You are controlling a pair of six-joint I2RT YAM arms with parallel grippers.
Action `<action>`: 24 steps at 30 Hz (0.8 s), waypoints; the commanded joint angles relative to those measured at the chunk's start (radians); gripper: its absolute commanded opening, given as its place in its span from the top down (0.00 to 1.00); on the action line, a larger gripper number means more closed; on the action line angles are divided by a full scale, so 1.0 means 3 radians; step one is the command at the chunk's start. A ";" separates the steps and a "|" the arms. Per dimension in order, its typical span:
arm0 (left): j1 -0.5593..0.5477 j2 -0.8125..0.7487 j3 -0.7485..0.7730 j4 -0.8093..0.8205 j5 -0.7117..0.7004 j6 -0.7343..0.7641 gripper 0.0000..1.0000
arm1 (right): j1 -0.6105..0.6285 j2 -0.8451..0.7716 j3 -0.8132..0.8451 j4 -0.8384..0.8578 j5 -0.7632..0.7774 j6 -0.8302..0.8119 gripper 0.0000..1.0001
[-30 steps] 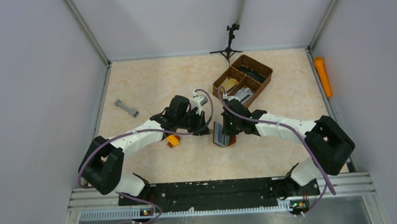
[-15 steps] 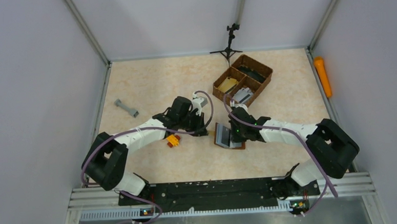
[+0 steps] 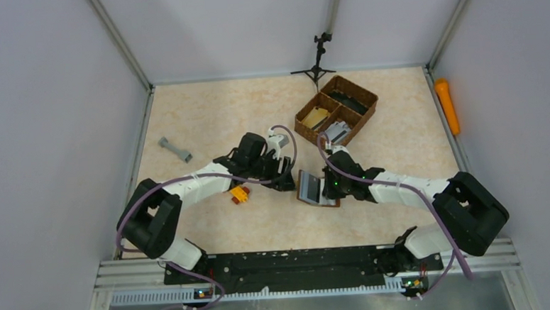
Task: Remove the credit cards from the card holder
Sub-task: Open the card holder at the center of the board.
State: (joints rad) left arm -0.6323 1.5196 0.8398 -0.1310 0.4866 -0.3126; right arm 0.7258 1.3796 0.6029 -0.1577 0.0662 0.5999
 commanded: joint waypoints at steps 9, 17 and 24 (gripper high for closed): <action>0.0085 0.0650 0.0355 0.0314 0.0761 -0.0183 0.16 | -0.0047 -0.0045 -0.0092 0.0153 -0.0156 -0.0235 1.00; 0.0086 0.0786 0.0488 0.0369 0.0915 -0.0277 0.17 | -0.0049 -0.0002 -0.0079 0.0226 -0.0210 -0.0250 1.00; 0.0077 0.0942 0.0614 0.0195 0.0813 -0.0245 0.27 | -0.0047 0.0076 0.0009 0.0270 -0.0337 -0.0247 1.00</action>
State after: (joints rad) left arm -0.6094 1.7794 0.9874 -0.0658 0.7177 -0.3908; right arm 0.7170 1.3838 0.5888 -0.1062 -0.0029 0.5415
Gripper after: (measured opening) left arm 0.739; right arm 0.008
